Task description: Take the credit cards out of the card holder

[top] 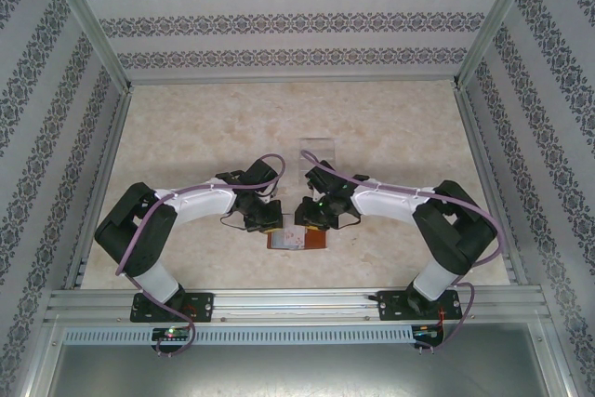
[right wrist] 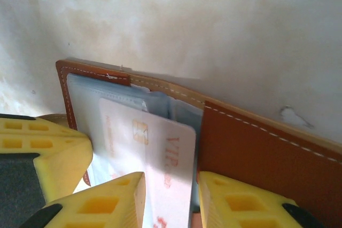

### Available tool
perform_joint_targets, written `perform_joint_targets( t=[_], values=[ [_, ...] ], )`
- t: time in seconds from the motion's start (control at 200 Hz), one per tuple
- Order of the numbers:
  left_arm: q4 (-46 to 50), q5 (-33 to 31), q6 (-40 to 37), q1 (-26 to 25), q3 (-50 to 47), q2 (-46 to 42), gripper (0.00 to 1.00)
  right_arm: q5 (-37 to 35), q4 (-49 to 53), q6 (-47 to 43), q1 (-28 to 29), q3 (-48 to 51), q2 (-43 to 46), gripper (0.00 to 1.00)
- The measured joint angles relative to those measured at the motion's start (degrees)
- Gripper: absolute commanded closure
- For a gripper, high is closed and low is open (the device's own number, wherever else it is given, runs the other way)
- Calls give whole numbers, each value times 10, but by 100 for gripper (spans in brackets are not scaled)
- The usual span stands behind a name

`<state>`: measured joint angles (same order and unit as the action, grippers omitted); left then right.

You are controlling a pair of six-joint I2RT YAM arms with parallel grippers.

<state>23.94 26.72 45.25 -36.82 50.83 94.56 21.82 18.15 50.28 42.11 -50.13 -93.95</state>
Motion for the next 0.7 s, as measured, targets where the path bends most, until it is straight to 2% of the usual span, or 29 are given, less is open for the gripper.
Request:
perform_joint_targets(
  t=[0.225, 0.53, 0.699],
  values=[
    [11, -4, 0, 0, 2, -10, 90, 6, -12, 5, -9, 14, 39, 68],
    [28, -2, -2, -13, 33, -27, 90, 34, -43, 7, -19, 38, 23, 69],
    [29, -2, -3, -22, 36, -5, 90, 46, -60, 8, -19, 47, 4, 69]
  ],
)
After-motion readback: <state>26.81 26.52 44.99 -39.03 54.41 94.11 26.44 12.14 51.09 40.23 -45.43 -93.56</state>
